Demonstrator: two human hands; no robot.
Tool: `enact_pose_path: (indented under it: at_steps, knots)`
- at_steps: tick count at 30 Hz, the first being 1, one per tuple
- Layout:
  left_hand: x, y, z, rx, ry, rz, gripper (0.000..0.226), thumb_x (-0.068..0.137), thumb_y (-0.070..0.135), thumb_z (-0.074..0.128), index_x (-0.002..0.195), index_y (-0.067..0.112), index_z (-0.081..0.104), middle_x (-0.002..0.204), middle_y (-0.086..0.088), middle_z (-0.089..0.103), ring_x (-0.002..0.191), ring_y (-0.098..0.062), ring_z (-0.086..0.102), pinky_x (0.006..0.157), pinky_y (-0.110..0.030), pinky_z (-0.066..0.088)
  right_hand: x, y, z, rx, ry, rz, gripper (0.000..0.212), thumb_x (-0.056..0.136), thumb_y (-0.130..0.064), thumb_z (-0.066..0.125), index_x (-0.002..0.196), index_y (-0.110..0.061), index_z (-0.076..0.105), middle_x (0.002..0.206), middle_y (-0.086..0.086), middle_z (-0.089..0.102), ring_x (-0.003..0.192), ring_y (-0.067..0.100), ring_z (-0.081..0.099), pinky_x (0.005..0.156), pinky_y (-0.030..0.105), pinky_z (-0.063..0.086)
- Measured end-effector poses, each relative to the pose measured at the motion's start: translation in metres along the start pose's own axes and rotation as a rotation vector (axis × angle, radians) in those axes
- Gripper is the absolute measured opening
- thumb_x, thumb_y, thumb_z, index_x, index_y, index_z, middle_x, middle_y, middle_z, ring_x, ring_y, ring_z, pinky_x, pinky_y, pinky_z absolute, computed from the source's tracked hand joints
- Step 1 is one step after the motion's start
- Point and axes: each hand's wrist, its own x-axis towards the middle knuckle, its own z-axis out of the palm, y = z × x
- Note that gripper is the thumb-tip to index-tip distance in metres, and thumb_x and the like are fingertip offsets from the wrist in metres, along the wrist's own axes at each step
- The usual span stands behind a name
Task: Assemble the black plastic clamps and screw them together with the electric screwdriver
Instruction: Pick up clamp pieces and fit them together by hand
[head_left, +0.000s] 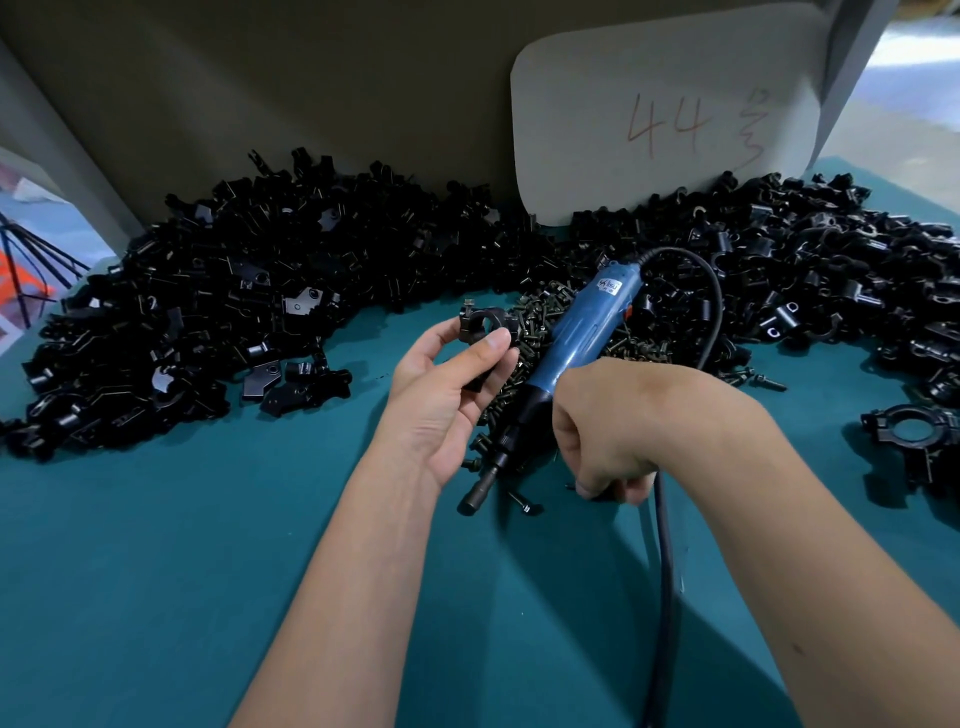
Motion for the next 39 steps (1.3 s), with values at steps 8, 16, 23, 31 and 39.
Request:
enact_pose_path:
  at_steps: [8, 16, 23, 31, 39]
  knots:
    - [0.0, 0.001, 0.001, -0.013, -0.016, -0.021, 0.055, 0.063, 0.007, 0.086, 0.113, 0.009, 0.063, 0.09, -0.006, 0.078, 0.076, -0.014, 0.073, 0.072, -0.019, 0.058, -0.001, 0.031, -0.011, 0.374, 0.053, -0.158, 0.013, 0.102, -0.008, 0.062, 0.09, -0.005, 0.068, 0.075, 0.006, 0.078, 0.062, 0.023, 0.077, 0.053, 0.024, 0.057]
    - [-0.004, 0.002, 0.003, 0.031, -0.108, -0.059, 0.048, 0.064, 0.004, 0.085, 0.106, 0.015, 0.065, 0.085, -0.003, 0.075, 0.073, -0.012, 0.072, 0.071, -0.021, 0.059, 0.028, 0.039, -0.01, 1.143, 0.809, -0.434, 0.02, 0.1, -0.014, 0.069, 0.081, -0.01, 0.074, 0.061, 0.0, 0.067, 0.052, 0.01, 0.059, 0.049, 0.021, 0.05]
    - [-0.007, 0.003, 0.003, 0.095, -0.21, -0.004, 0.047, 0.068, 0.001, 0.082, 0.109, 0.015, 0.064, 0.082, -0.003, 0.075, 0.073, -0.013, 0.073, 0.074, -0.023, 0.06, 0.038, 0.032, 0.0, 1.13, 0.786, -0.485, 0.019, 0.099, -0.016, 0.072, 0.081, -0.011, 0.076, 0.064, 0.002, 0.068, 0.049, 0.009, 0.056, 0.047, 0.018, 0.046]
    - [-0.009, 0.003, 0.007, 0.122, -0.209, 0.026, 0.048, 0.066, -0.001, 0.081, 0.108, 0.014, 0.062, 0.077, -0.002, 0.075, 0.071, -0.015, 0.074, 0.066, -0.024, 0.06, 0.037, 0.034, 0.0, 1.211, 0.751, -0.501, 0.019, 0.1, -0.013, 0.07, 0.083, -0.005, 0.075, 0.062, 0.002, 0.065, 0.052, 0.007, 0.055, 0.044, 0.017, 0.042]
    - [-0.011, 0.002, 0.008, 0.122, -0.219, 0.023, 0.048, 0.067, -0.002, 0.082, 0.109, 0.014, 0.064, 0.077, -0.004, 0.073, 0.07, -0.017, 0.074, 0.064, -0.027, 0.061, 0.039, 0.034, 0.002, 1.159, 0.7, -0.45, 0.024, 0.096, -0.02, 0.076, 0.075, -0.01, 0.073, 0.06, 0.003, 0.064, 0.048, 0.009, 0.051, 0.04, 0.018, 0.039]
